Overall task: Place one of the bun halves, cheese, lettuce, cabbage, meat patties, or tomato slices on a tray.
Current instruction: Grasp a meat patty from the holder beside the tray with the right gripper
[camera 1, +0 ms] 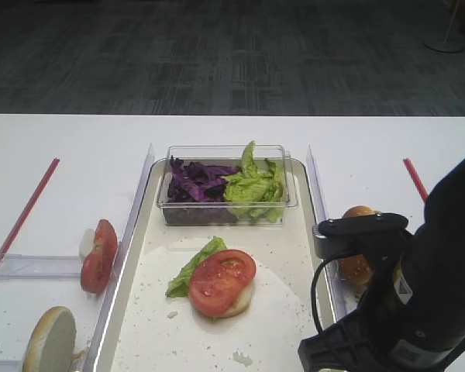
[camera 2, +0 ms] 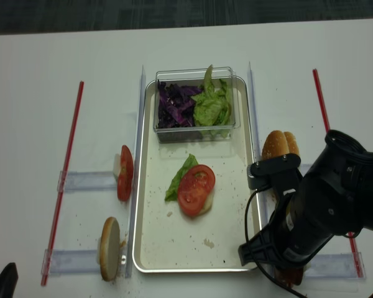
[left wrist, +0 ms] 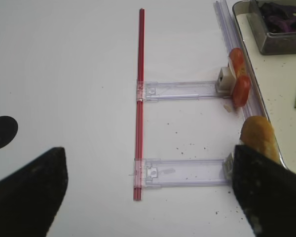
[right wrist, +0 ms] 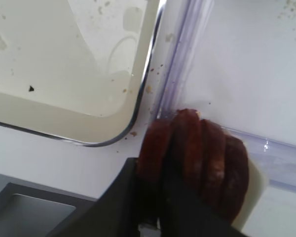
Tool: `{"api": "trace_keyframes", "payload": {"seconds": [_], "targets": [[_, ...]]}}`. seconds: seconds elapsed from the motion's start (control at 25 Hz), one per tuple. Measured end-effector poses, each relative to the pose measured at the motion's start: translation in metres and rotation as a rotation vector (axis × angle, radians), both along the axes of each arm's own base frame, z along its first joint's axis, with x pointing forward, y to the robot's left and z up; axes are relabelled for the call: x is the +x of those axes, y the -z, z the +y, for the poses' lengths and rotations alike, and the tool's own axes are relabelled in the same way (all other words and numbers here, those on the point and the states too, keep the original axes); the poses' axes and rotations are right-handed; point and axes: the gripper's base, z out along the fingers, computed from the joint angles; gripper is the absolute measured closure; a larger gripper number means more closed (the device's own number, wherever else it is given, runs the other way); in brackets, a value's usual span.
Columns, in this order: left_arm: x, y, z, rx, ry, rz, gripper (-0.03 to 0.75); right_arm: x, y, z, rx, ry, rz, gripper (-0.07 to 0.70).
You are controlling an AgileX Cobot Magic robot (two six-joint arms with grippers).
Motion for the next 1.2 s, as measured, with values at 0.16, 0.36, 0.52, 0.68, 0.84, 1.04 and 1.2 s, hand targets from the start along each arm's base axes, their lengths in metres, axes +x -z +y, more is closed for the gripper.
{"api": "trace_keyframes", "payload": {"seconds": [0.16, 0.36, 0.52, 0.68, 0.84, 1.04, 1.2], "targets": [[0.0, 0.0, 0.0, 0.0, 0.0, 0.0, 0.097, 0.0, 0.0, 0.0, 0.0, 0.0, 0.0, 0.514], [0.0, 0.0, 0.0, 0.0, 0.0, 0.0, 0.097, 0.0, -0.011, 0.0, 0.016, -0.004, -0.018, 0.514], [0.0, 0.0, 0.0, 0.0, 0.0, 0.0, 0.097, 0.003, -0.029, 0.003, 0.053, -0.009, -0.063, 0.515], [0.0, 0.0, 0.0, 0.0, 0.0, 0.0, 0.097, 0.003, -0.037, 0.002, 0.056, -0.014, -0.068, 0.515], [0.0, 0.0, 0.0, 0.0, 0.0, 0.0, 0.097, 0.001, -0.042, -0.001, 0.052, -0.011, -0.076, 0.515], [0.0, 0.0, 0.0, 0.0, 0.0, 0.0, 0.097, -0.002, -0.048, -0.004, 0.057, -0.006, -0.099, 0.515], [0.0, 0.0, 0.0, 0.0, 0.0, 0.0, 0.097, -0.002, -0.052, -0.005, 0.057, -0.009, -0.102, 0.515]]}}
